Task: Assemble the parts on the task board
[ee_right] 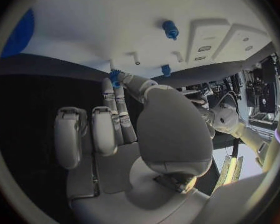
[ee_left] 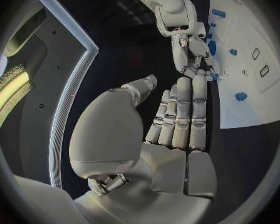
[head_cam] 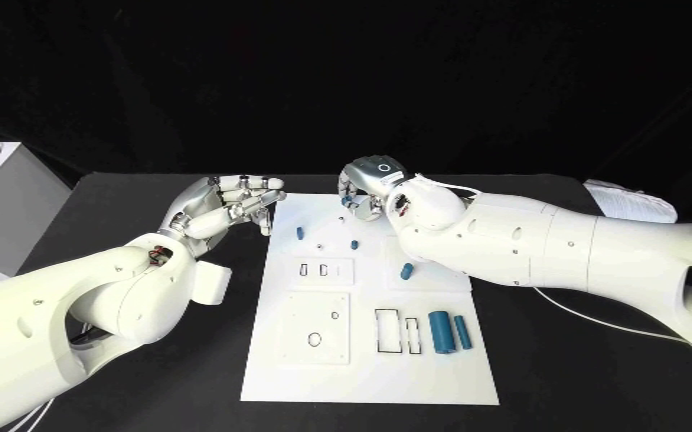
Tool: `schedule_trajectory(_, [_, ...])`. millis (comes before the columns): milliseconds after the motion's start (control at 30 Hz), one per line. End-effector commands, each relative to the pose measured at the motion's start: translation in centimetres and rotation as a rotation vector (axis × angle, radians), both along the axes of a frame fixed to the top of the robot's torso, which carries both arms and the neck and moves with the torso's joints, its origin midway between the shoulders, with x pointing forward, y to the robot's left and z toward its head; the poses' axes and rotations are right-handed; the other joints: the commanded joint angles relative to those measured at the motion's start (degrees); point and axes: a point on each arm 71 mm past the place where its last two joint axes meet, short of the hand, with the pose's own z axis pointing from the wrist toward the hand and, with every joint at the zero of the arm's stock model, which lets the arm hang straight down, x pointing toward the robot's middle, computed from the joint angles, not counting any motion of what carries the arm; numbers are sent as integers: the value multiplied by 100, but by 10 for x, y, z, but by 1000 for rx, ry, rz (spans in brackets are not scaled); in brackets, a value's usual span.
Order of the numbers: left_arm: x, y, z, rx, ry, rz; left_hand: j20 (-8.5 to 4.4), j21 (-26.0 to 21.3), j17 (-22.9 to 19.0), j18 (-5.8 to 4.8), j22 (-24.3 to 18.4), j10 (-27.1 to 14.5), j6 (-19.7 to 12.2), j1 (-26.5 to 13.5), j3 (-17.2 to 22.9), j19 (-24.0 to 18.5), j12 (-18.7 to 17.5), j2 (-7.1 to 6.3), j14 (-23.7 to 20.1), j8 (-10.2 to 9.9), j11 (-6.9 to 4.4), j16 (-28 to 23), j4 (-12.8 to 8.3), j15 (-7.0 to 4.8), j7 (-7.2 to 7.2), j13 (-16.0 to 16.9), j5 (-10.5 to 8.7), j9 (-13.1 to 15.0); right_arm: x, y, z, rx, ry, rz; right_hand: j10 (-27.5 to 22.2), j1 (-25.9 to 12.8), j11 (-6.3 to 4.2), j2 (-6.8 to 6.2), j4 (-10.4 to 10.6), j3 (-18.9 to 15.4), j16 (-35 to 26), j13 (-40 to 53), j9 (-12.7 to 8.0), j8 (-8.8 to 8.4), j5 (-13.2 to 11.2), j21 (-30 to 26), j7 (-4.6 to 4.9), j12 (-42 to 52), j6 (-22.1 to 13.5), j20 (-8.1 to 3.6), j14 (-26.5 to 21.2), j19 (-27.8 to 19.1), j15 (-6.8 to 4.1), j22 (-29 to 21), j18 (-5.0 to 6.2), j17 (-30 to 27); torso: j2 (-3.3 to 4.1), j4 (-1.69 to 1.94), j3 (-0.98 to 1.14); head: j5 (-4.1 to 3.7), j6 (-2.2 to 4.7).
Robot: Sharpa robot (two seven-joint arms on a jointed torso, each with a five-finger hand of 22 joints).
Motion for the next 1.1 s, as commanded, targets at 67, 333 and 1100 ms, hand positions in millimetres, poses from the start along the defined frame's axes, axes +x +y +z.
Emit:
schedule_trajectory(67, [0,-2,2,-9,-3,-10,5,20,7,82,5,-43,-33,-18,11,-52,11,50,-39,-27,-12,21,-17,-6,1,4,-3,8,1,1,-2,-25,0,2,111,77,-118,74,-22,2,34,6,4,33,16,3,-1,15,-14,-36,184,233,-7,539,-95,-1,31,17,-12,-1,-7])
schedule_trajectory(333, [0,-1,2,-8,-3,-8,6,28,6,82,10,-46,-35,-15,11,-59,13,47,-45,-28,-11,24,-24,-5,2,5,-3,9,2,-3,-2,-46,-5,-17,101,55,-114,64,-18,0,37,8,16,32,-2,2,0,14,-27,-31,184,231,-2,538,-95,-1,53,19,-18,-10,-5])
schedule_trajectory(1100, [1,-1,2,-7,-1,-8,6,28,6,82,10,-46,-35,-15,11,-59,13,47,-45,-28,-11,24,-24,-5,2,5,-3,9,3,-2,-6,-93,22,-20,58,-25,-102,15,8,-4,35,14,45,16,-55,-15,4,10,-75,-17,176,216,10,519,-89,-21,93,54,-35,-34,12])
